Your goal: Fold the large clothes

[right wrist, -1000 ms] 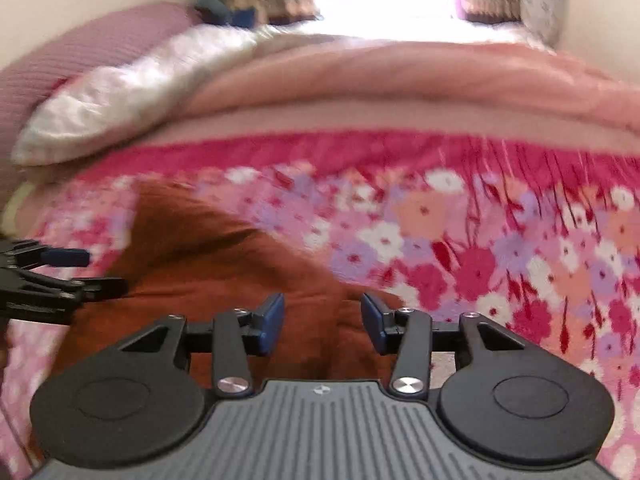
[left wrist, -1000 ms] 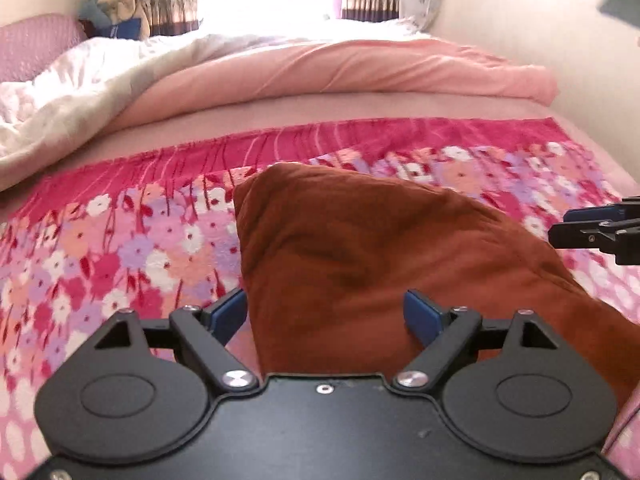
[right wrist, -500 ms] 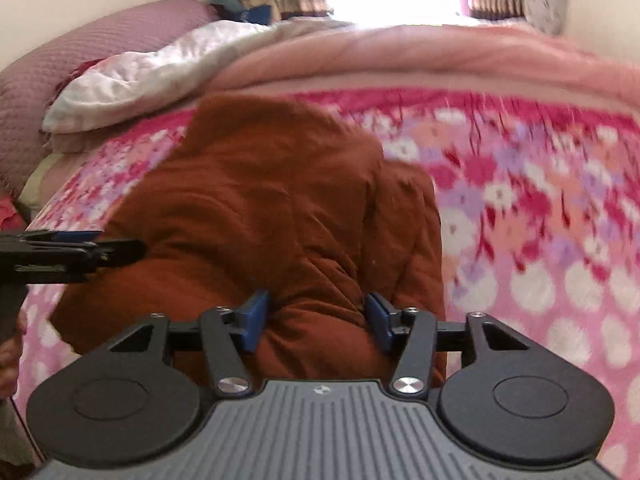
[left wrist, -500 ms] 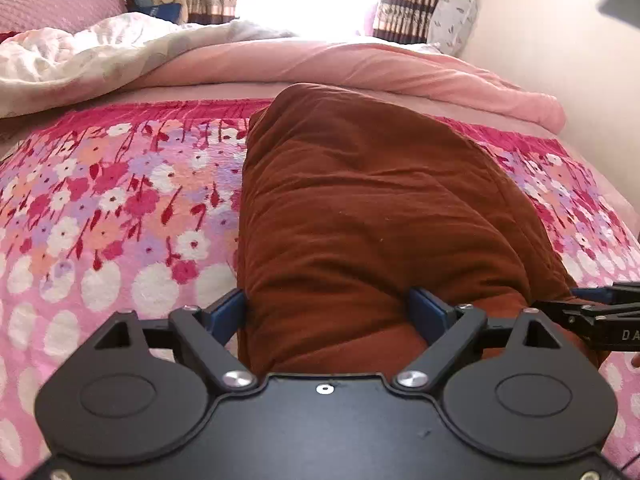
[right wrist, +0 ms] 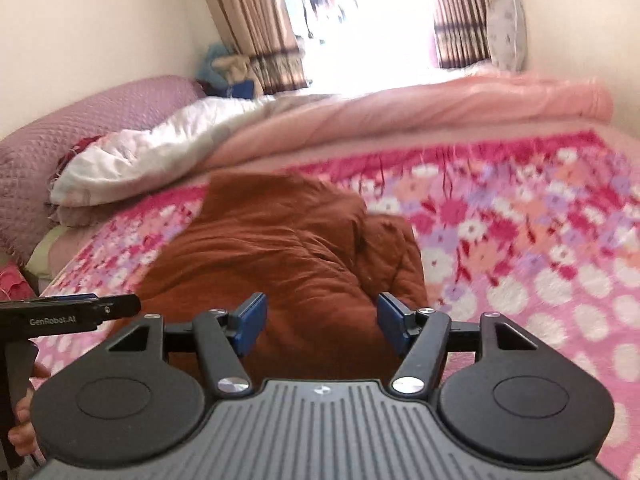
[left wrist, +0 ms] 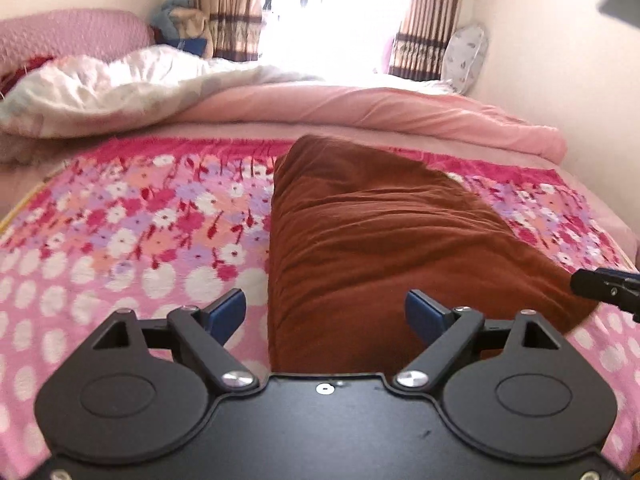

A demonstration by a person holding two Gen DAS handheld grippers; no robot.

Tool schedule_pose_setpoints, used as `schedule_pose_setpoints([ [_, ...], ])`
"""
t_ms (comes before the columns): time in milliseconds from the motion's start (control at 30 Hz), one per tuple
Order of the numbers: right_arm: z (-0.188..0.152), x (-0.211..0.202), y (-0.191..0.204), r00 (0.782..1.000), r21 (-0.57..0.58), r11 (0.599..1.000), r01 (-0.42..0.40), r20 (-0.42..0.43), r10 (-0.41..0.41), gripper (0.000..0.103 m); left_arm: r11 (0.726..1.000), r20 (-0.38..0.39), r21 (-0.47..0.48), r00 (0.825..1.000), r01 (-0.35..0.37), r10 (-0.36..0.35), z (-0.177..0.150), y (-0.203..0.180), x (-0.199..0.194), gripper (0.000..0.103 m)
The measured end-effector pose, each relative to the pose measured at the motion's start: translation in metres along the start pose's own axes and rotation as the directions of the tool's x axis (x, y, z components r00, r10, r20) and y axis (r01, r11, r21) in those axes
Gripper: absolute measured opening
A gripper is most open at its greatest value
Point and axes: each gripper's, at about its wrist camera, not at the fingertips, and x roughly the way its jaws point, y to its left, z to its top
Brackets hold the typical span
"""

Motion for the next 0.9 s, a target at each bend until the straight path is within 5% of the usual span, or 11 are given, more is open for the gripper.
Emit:
schedule_pose_setpoints([
  [133,-0.011,-0.044,0.023,0.996,-0.044,0.999,0.013,0.087,-0.009,0.087,1.0,0.027,0.015,1.0,-0.012,0.012,-0.019,-0.003,-0.042,0.089],
  [400,-0.042,-0.11,0.058,0.983,-0.071,0.997,0.03,0.185,-0.016,0.093,0.998,0.15,0.02,0.987,-0.06,0.056,-0.068,0.0,-0.125,0.089],
  [467,-0.051,-0.123,0.064,0.978,-0.07,0.997,0.033,0.208,-0.017,0.103,0.996,0.171,0.024,0.982,-0.081,0.076,-0.079,-0.002,-0.142,0.089],
  [700,-0.081,-0.154,0.082,0.964,-0.084,0.995,0.063,0.264,-0.039,0.103,0.984,0.232,0.091,0.964,-0.155,0.13,-0.108,-0.019,-0.178,0.089],
  [800,-0.092,-0.165,0.084,0.962,-0.067,0.996,0.058,0.27,-0.038,0.103,0.987,0.288,0.105,0.954,-0.12,0.085,-0.124,-0.022,-0.198,0.089],
  [900,-0.103,-0.172,0.084,0.962,-0.053,0.997,0.064,0.269,-0.048,0.103,0.994,0.259,0.104,0.966,-0.029,0.001,-0.128,-0.022,-0.2,0.09],
])
